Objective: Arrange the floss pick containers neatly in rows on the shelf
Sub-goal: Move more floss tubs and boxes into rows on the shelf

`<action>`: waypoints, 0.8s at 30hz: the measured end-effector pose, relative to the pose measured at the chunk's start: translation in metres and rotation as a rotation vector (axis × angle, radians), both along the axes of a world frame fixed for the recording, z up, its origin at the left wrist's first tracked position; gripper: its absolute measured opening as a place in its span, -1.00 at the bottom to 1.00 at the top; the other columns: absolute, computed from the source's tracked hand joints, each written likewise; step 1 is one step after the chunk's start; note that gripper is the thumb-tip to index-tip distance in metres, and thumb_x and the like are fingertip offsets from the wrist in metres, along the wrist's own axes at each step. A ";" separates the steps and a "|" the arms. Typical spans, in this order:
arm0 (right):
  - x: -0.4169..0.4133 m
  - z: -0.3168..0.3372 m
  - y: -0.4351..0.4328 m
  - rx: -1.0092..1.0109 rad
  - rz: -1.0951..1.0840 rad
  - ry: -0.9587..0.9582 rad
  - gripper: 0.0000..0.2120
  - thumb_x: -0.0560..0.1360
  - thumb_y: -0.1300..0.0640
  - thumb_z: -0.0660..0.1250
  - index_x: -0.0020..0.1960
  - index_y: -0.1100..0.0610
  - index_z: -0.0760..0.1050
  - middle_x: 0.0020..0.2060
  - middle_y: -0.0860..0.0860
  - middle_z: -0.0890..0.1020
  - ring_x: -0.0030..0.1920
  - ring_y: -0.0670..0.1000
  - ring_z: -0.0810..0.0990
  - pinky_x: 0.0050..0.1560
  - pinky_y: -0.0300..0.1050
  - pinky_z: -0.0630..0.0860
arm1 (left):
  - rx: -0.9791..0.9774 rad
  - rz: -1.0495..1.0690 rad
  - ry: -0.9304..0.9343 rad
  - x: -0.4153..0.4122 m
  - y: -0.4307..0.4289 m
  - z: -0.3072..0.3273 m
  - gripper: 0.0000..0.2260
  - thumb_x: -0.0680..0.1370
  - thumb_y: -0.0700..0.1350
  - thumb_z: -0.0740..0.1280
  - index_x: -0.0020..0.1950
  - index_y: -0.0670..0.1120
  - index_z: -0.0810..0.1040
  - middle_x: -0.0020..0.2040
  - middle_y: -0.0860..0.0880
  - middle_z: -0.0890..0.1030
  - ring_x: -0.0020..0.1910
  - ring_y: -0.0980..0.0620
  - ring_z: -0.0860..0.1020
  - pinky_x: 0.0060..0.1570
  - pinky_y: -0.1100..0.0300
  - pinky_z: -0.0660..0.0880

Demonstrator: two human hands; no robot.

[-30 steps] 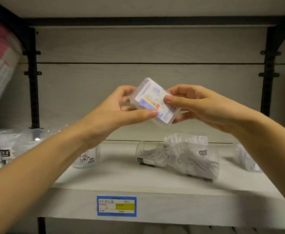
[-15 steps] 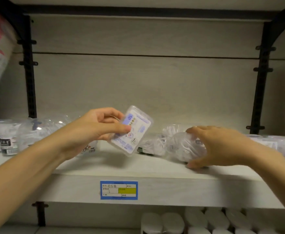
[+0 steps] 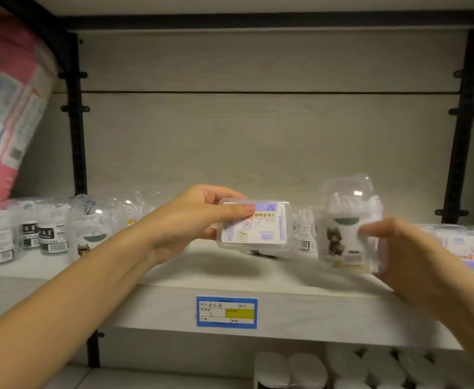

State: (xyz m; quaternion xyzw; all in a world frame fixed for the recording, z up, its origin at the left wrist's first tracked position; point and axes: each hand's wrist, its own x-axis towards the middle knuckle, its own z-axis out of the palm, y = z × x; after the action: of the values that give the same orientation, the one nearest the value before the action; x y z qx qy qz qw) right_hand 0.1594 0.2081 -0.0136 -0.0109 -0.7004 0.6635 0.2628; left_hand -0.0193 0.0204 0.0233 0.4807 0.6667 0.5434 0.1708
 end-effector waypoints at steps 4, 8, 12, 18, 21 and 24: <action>0.002 0.003 -0.016 -0.259 0.072 0.123 -0.29 -0.20 -0.05 0.61 -0.06 0.13 0.67 -0.14 0.15 0.70 -0.17 0.11 0.69 -0.26 -0.08 0.63 | 0.076 -0.022 -0.146 0.003 0.001 -0.004 -0.84 0.50 -0.17 0.32 0.02 -0.15 0.63 -0.06 -0.10 0.70 -0.16 0.10 0.61 -0.20 0.28 0.57; -0.001 0.002 -0.027 -0.413 0.176 0.159 -0.35 -0.13 -0.01 0.62 -0.05 0.13 0.68 0.01 0.20 0.67 -0.02 0.14 0.66 -0.12 0.00 0.63 | 0.345 0.005 -0.565 0.012 0.013 -0.015 -0.88 0.49 -0.29 0.29 -0.02 -0.26 0.58 -0.01 -0.22 0.67 -0.05 -0.05 0.63 -0.05 0.14 0.59; -0.014 -0.003 -0.041 -0.431 0.332 0.146 -0.38 -0.02 0.01 0.60 0.04 0.12 0.65 0.11 0.23 0.63 0.16 0.23 0.57 0.15 0.25 0.47 | 0.530 -0.065 -0.774 0.027 0.025 -0.025 -0.85 0.53 -0.29 0.22 0.01 -0.29 0.56 -0.08 -0.20 0.70 -0.06 -0.03 0.67 0.04 0.08 0.55; -0.024 0.000 -0.049 -0.351 0.379 0.117 -0.37 0.00 -0.03 0.59 0.06 0.10 0.64 0.09 0.21 0.64 0.15 0.22 0.58 0.15 0.19 0.50 | 0.462 0.045 -0.645 0.036 0.039 -0.041 -0.84 0.57 -0.18 0.21 0.04 -0.18 0.56 -0.25 -0.01 0.69 -0.14 0.07 0.60 -0.09 0.20 0.44; -0.020 0.005 -0.039 -0.312 0.379 0.059 -0.34 -0.01 -0.06 0.59 0.07 0.11 0.64 0.08 0.21 0.64 0.09 0.21 0.62 0.09 0.14 0.55 | 0.292 0.039 -0.466 0.026 0.033 -0.037 -0.77 0.52 -0.13 0.26 0.12 -0.18 0.55 -0.14 -0.03 0.68 -0.09 0.04 0.58 -0.01 0.14 0.45; -0.013 0.011 -0.026 -0.287 0.409 -0.009 -0.31 -0.01 -0.06 0.59 0.09 0.14 0.62 0.07 0.21 0.65 0.04 0.22 0.64 0.03 0.14 0.58 | 0.176 -0.005 -0.380 0.015 0.024 -0.020 -0.82 0.51 -0.07 0.24 -0.05 -0.10 0.60 -0.18 -0.06 0.61 -0.19 0.03 0.52 -0.11 0.12 0.44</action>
State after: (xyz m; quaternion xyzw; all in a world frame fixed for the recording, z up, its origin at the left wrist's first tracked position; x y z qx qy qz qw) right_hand 0.1462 0.1824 -0.0030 0.0912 -0.5876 0.7956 0.1158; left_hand -0.0045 0.0447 0.0031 0.3841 0.5712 0.6802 0.2521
